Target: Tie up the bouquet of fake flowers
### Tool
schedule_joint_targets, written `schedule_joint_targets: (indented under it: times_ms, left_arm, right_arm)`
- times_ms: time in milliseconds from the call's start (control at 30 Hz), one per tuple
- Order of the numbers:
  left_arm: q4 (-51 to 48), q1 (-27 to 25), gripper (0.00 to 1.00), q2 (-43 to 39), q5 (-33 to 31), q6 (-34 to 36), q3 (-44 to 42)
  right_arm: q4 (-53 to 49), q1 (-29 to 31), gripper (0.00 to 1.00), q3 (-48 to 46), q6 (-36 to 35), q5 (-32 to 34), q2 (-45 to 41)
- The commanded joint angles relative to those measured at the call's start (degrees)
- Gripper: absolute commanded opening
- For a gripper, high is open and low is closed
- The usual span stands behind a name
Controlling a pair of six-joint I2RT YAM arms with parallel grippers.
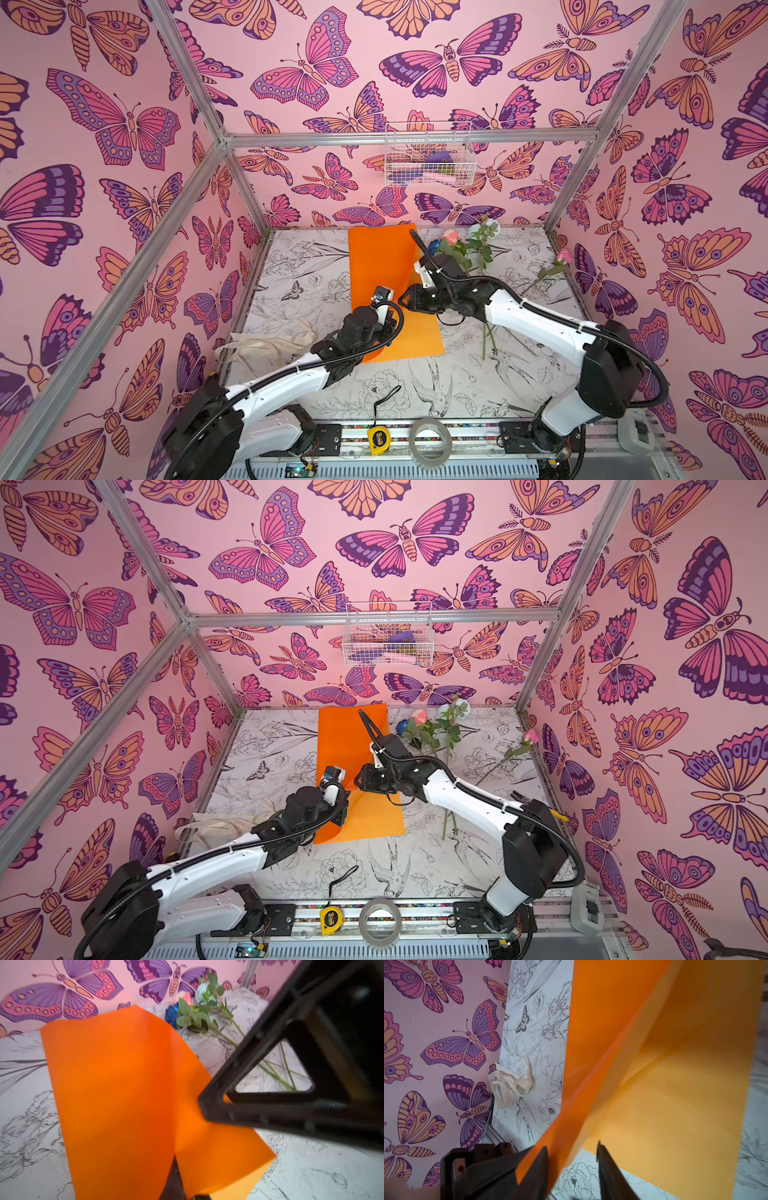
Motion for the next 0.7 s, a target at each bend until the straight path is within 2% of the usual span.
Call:
schedule_joint_targets:
  times_ms: [0,133,233,467,667]
  left_arm:
    - [-2.56,0.13,0.0,-4.86,-6.61,-1.58,-1.23]
    - [-5.5,0.22,0.0,-8.98,-11.01,-2.5,-1.02]
    - [-6.38,0.52,0.0,-10.93,-12.84,-4.02,-0.97]
    - [-8.2,0.92,0.0,-14.0,-15.49,-7.26,-1.05]
    - [-11.29,1.18,0.0,-17.95,-18.2,-10.66,-2.61]
  right_arm:
    - [-3.48,-2.52,0.47,0.18,-2.95,7.23,-6.82]
    - [-6.91,-3.51,0.5,-1.91,-5.04,16.09,-11.74]
    - [-10.28,-3.56,0.51,-2.66,-6.83,20.4,-11.51]
    - [-11.87,-3.48,0.5,-2.54,-12.24,20.29,-2.42]
    - [-14.3,-3.46,0.52,5.97,-19.4,17.98,11.72]
